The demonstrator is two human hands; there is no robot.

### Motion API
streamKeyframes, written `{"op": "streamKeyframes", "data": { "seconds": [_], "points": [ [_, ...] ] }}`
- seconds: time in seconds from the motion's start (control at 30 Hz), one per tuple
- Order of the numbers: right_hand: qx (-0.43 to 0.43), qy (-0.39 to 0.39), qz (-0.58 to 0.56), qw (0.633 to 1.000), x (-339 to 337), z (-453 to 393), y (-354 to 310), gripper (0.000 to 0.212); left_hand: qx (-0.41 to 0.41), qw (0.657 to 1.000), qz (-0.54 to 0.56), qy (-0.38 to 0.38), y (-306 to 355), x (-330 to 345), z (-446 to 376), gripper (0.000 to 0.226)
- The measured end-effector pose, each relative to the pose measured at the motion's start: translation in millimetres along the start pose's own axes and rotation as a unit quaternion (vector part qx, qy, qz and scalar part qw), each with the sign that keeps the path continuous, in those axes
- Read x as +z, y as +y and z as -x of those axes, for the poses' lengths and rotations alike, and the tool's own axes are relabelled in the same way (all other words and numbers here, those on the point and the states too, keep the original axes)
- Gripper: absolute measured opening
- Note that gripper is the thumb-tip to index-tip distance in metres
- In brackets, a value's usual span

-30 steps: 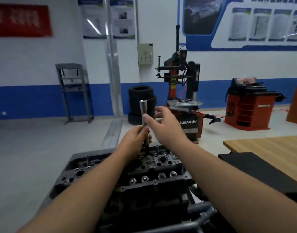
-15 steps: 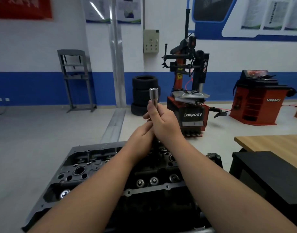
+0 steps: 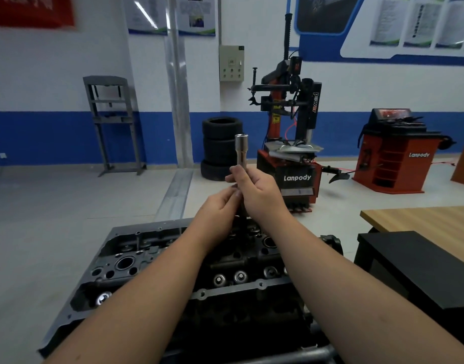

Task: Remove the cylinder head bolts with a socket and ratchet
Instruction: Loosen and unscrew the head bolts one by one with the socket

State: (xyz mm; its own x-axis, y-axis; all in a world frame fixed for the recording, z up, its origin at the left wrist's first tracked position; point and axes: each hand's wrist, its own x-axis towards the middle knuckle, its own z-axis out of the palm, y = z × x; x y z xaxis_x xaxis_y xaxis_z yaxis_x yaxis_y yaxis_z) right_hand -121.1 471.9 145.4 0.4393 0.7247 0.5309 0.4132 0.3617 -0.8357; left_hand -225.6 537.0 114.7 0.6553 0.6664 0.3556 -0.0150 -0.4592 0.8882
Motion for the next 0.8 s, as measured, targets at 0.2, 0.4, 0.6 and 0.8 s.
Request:
{"op": "streamKeyframes", "data": {
  "seconds": [0.2, 0.4, 0.6, 0.8],
  "points": [
    [-0.042, 0.055, 0.008, 0.998, -4.3, 0.0, 2.2, 0.014, -0.018, 0.999, 0.013, 0.042, -1.2, -0.4, -2.1, 0.024],
    [-0.039, 0.03, 0.063, 0.997, -1.0, 1.0, 4.9, 0.018, -0.011, 1.0, 0.028, -0.006, -0.1, 1.1, -0.3, 0.033],
    [-0.065, 0.039, 0.064, 0.995, -1.3, 1.7, 3.4, 0.011, 0.007, 0.999, 0.006, 0.045, -2.8, 0.3, -4.3, 0.021],
    [-0.05, 0.044, 0.062, 0.996, -3.9, 0.9, 3.3, 0.023, -0.005, 0.999, 0.037, -0.003, -1.6, 3.2, -2.2, 0.033]
  ]
}}
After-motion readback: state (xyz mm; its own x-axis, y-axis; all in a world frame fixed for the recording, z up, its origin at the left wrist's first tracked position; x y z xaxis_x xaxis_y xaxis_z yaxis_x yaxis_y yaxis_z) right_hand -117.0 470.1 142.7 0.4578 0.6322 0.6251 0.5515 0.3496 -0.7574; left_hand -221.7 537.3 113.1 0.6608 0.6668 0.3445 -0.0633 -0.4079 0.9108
